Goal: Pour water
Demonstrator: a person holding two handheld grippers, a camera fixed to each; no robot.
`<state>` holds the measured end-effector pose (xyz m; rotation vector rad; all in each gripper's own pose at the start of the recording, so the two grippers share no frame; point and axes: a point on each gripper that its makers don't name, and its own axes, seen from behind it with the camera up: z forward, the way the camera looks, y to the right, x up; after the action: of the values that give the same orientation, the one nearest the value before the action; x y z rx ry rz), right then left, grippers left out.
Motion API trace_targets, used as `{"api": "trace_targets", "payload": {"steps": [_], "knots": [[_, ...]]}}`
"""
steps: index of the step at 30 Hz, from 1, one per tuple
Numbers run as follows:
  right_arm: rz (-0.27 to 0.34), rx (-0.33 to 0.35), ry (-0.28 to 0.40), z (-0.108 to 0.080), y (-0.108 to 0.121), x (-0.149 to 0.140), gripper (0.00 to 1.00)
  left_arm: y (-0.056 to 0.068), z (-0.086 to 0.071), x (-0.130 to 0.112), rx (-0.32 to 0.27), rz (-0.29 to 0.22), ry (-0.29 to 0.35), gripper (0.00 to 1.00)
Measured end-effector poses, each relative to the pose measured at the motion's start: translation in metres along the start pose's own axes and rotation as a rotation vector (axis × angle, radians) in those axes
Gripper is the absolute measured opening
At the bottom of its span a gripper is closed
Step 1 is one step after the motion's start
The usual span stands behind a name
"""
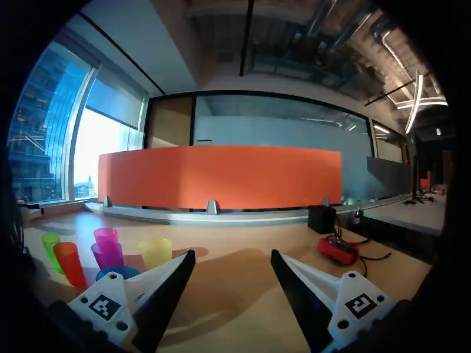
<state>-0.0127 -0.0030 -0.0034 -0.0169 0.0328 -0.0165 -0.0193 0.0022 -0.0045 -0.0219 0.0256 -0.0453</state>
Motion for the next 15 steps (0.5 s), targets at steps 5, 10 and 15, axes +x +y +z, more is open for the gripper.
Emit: {"api": "trace_targets", "payload": {"steps": [5,10,15], "knots": [[0.001,0.000,-0.001,0.0000,0.0002,-0.0005,0.99,0.0000,0.0004,-0.0001,0.000,0.000,0.000,0.98],[0.001,0.001,-0.002,0.0004,0.0002,-0.0012,0.99,0.0000,0.0005,-0.0001,0.000,0.000,0.000,0.98],[0.002,0.000,-0.003,0.0003,0.0002,-0.0012,0.99,-0.0001,0.0002,-0.0002,0.000,0.000,0.000,0.98]]}}
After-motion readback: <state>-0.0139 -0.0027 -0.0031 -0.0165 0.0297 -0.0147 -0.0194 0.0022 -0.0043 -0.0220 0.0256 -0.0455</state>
